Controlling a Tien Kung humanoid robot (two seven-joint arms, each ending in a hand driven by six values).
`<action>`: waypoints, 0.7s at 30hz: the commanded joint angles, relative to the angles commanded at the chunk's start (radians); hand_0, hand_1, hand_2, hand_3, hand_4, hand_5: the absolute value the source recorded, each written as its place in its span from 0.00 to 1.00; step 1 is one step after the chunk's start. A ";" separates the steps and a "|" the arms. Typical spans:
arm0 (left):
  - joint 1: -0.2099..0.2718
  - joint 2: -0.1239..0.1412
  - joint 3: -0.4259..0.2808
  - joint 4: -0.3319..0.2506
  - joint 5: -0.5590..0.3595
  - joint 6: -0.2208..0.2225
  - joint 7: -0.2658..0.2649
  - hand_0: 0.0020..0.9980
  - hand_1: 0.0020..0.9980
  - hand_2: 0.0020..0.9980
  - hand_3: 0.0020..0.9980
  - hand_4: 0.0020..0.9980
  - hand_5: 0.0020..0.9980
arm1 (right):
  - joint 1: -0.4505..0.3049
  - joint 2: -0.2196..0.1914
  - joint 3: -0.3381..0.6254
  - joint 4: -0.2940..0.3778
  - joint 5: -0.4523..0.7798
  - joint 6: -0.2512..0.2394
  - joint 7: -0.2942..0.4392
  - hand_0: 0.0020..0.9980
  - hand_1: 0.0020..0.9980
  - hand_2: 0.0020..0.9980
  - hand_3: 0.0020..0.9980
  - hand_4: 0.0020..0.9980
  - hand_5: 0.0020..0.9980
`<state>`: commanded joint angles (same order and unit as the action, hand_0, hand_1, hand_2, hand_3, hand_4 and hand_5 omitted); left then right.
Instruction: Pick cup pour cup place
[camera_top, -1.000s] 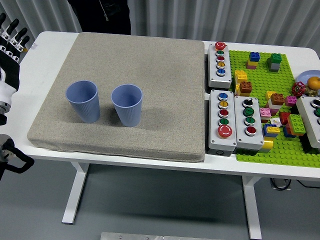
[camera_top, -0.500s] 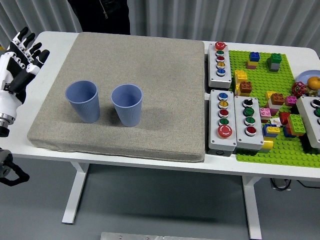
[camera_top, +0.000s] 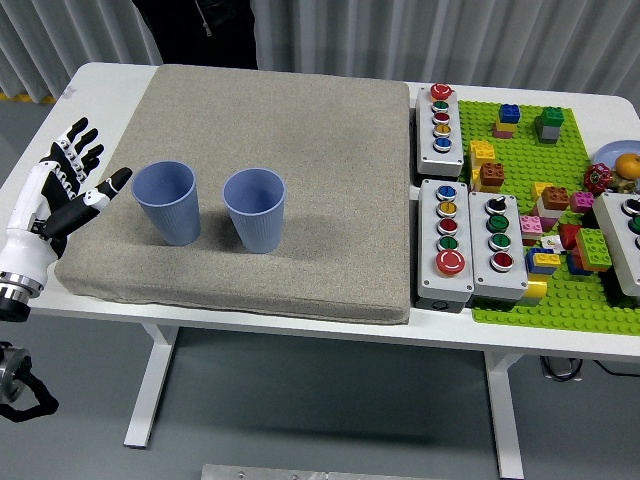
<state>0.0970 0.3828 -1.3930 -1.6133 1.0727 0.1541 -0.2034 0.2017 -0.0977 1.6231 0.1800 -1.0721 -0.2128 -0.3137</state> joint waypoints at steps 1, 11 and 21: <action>0.005 -0.002 0.000 0.002 0.001 0.005 -0.004 0.96 0.95 1.00 1.00 0.97 0.37 | -0.001 0.000 0.000 0.000 0.000 0.000 0.000 0.71 0.63 0.58 0.57 0.00 0.08; 0.048 -0.032 0.011 0.032 -0.004 0.038 -0.061 0.96 0.94 1.00 1.00 0.97 0.36 | -0.003 0.007 0.001 0.000 -0.011 0.003 -0.008 0.71 0.63 0.58 0.57 0.00 0.08; 0.047 -0.063 0.052 0.070 0.010 0.077 -0.083 0.95 0.94 1.00 1.00 0.97 0.36 | 0.001 0.008 0.006 0.000 -0.019 0.005 -0.010 0.71 0.63 0.58 0.57 0.00 0.08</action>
<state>0.1444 0.3200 -1.3407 -1.5436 1.0825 0.2316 -0.2867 0.2023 -0.0892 1.6289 0.1800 -1.0912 -0.2077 -0.3239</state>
